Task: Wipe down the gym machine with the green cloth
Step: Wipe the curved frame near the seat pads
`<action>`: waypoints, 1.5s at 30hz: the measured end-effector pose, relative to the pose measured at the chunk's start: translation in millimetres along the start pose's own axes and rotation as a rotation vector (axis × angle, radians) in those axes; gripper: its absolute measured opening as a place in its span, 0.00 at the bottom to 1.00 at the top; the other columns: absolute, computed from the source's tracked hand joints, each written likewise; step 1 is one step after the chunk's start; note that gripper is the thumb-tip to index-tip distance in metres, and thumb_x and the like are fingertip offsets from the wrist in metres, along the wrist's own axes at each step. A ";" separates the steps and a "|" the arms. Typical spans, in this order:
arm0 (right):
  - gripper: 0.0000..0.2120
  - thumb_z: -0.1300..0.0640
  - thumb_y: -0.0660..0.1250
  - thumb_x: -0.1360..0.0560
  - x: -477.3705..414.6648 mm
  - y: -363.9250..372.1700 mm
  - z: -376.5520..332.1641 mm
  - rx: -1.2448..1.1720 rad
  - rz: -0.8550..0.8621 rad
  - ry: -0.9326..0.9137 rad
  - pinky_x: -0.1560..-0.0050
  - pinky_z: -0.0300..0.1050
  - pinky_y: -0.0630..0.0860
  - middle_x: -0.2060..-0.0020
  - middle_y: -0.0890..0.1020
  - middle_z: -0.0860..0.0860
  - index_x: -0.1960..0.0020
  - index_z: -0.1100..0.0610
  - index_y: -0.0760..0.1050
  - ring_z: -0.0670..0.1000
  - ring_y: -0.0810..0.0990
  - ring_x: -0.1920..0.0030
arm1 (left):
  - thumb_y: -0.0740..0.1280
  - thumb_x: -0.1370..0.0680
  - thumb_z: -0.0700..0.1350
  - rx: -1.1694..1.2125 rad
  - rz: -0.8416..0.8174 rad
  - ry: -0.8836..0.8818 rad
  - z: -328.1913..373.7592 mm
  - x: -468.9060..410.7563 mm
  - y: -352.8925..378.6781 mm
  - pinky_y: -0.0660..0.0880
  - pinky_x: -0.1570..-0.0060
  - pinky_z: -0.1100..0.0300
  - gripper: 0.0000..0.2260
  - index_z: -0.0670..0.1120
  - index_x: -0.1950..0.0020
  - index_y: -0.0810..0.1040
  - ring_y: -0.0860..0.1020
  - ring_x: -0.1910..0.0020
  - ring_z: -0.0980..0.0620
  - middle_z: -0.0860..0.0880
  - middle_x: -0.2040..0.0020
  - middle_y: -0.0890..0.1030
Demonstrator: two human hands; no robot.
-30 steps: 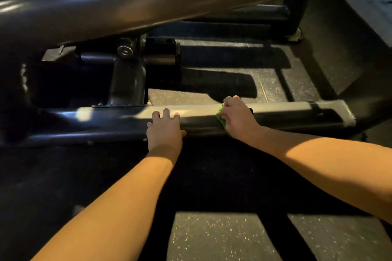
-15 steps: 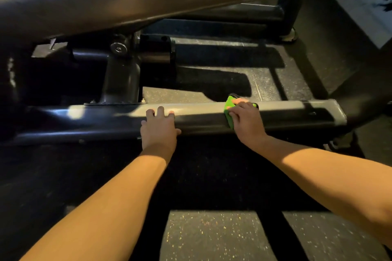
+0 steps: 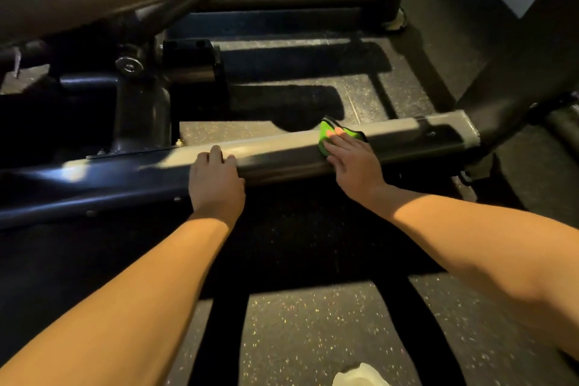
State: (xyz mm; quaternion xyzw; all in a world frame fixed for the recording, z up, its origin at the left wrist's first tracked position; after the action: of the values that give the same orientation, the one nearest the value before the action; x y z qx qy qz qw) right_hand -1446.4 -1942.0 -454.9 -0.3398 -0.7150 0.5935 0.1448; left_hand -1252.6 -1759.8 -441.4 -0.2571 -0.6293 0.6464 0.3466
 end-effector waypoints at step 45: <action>0.13 0.55 0.66 0.20 1.1 -27.0 36.9 0.059 0.037 0.086 0.33 0.55 0.72 0.40 0.84 0.52 0.39 0.56 0.83 0.58 0.76 0.37 | 0.63 0.17 0.51 0.023 -0.055 -0.050 18.5 4.6 9.3 0.78 0.42 0.49 0.22 0.46 0.24 0.68 0.63 0.30 0.40 0.44 0.29 0.66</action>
State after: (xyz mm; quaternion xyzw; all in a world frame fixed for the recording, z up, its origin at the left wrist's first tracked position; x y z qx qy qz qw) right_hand -1478.2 -1970.7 -438.9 -0.3738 -0.6838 0.6020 0.1743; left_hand -1270.9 -1767.7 -448.7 -0.2193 -0.6370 0.6501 0.3514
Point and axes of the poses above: each hand's wrist, its own x-axis away from the middle knuckle, its own y-axis out of the palm, z = x × y, the point moved 8 cm from there along -x, towards the middle knuckle
